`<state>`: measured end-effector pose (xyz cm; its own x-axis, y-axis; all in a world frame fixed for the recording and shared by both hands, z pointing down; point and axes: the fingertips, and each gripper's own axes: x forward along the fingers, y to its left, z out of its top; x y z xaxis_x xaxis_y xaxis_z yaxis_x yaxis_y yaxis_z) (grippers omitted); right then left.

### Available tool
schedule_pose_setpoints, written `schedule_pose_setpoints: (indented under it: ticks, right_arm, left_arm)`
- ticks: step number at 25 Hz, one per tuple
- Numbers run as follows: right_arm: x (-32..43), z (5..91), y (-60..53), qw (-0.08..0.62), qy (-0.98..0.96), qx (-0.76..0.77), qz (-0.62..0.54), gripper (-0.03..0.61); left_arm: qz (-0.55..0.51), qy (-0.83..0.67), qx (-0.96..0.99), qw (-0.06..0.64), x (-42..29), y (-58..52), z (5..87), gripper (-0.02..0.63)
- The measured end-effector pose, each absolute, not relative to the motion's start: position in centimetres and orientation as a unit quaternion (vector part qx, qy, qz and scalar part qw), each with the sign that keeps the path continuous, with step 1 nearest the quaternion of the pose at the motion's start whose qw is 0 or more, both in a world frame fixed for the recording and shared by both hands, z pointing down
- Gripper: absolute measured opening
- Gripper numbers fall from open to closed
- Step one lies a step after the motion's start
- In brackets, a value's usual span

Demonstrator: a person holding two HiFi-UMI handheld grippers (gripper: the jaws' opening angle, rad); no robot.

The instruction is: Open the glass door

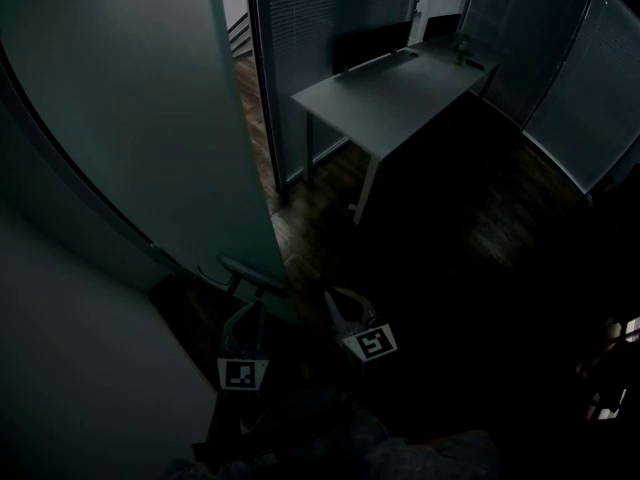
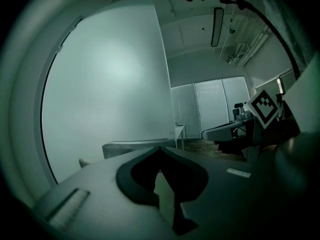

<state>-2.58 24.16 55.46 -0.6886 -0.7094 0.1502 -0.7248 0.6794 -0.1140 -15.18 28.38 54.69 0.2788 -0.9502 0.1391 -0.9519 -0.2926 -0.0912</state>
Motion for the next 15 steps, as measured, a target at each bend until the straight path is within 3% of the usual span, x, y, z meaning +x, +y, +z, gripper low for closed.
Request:
schedule_pose_setpoints:
  ticks: [15]
  right_arm:
    - [-2.84,55.49,24.62,0.050,-0.919,0.382,0.078,0.002]
  left_arm:
    - [0.085,-0.600,0.796,0.005,-15.28,28.69,54.60,0.005]
